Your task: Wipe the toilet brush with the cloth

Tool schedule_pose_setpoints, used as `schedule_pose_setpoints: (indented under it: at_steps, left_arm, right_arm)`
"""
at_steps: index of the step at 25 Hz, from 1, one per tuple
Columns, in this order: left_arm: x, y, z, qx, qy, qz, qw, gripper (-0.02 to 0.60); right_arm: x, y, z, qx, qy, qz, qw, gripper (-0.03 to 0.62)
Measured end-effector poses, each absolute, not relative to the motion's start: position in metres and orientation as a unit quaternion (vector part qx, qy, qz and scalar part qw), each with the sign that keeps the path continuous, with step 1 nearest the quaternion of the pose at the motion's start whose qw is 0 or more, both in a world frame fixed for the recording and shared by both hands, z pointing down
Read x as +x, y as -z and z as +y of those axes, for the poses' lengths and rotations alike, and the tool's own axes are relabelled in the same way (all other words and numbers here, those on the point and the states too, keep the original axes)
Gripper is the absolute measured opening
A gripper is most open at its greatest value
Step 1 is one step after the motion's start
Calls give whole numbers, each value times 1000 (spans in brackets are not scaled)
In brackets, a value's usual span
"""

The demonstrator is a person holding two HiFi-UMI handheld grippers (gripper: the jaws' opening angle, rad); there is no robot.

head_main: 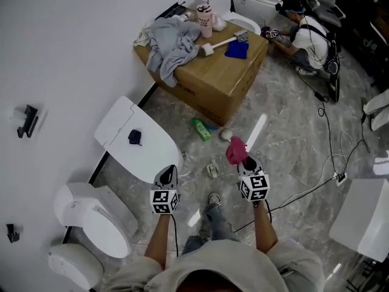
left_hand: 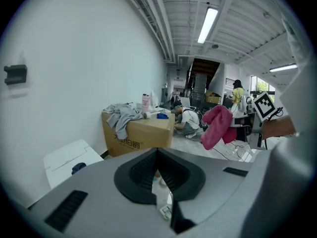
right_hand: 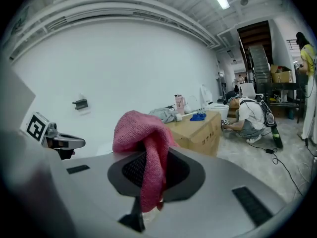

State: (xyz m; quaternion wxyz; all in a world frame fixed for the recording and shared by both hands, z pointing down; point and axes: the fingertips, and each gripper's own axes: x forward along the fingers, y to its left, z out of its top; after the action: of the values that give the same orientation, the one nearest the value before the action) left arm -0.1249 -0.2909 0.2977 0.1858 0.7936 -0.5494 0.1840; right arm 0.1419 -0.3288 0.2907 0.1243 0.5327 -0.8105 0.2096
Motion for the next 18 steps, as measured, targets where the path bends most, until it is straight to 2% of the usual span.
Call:
schedule_pose_setpoints:
  at_steps: [9, 18]
  left_arm:
    - [-135, -228, -278, 801, -138, -564, 147, 18]
    - [-156, -175, -218, 814, -106, -556, 128, 18]
  right_arm:
    - [136, -225, -301, 542, -168, -817, 100, 64]
    - [119, -173, -223, 556, -135, -815, 95, 64]
